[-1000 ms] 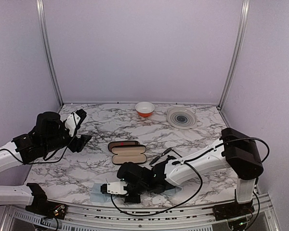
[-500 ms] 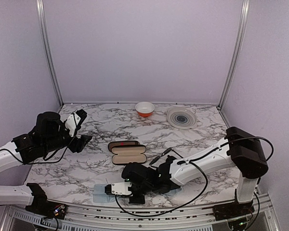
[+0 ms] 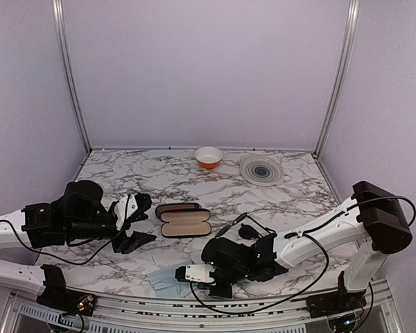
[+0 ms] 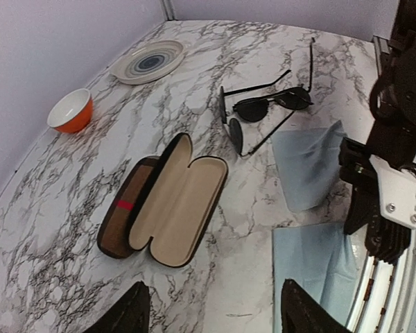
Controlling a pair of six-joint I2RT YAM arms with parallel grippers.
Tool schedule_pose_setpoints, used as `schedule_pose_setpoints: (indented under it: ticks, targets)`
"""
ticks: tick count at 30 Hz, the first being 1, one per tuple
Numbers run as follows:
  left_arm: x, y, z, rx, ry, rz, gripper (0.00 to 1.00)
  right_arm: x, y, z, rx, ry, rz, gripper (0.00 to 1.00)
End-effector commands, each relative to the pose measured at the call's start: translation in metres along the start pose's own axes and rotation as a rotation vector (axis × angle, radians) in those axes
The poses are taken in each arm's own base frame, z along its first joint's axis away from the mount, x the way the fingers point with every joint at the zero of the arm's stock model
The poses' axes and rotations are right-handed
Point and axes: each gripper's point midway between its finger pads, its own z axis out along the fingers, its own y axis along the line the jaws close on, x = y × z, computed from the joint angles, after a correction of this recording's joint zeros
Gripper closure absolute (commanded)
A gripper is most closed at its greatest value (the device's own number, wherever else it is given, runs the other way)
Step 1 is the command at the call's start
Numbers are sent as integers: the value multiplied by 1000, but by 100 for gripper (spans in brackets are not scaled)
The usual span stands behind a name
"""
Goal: Organize the sunglasses
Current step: Pick up the corner of the glasses cleaning cloth from the center of the board.
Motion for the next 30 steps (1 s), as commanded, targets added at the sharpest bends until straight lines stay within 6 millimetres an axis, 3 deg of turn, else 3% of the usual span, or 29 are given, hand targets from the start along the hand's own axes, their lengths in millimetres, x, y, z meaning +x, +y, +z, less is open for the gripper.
schedule_pose_setpoints:
  ticks: [1, 6, 11, 14, 18, 22, 30]
  targets:
    - [23, -54, 0, 186, 55, 59, 36, -18, -6, -11, 21, -79, 36, 100]
    - [50, -94, 0, 299, 101, 152, 37, -16, -6, -11, 27, -80, 43, 100]
    - [69, -116, 2, 333, 138, 249, 39, -15, -6, -9, 27, -99, 63, 100]
    - [72, -125, 1, 343, 141, 294, 43, -13, -5, -7, 27, -103, 76, 100]
    - [76, -132, 2, 368, 154, 338, 57, -8, -5, -3, 29, -94, 84, 100]
    - [85, -144, 7, 393, 193, 411, 65, -5, -5, -2, 29, -89, 87, 100]
    - [103, -152, 22, 408, 265, 534, 63, 2, -6, -5, 38, -95, 98, 100]
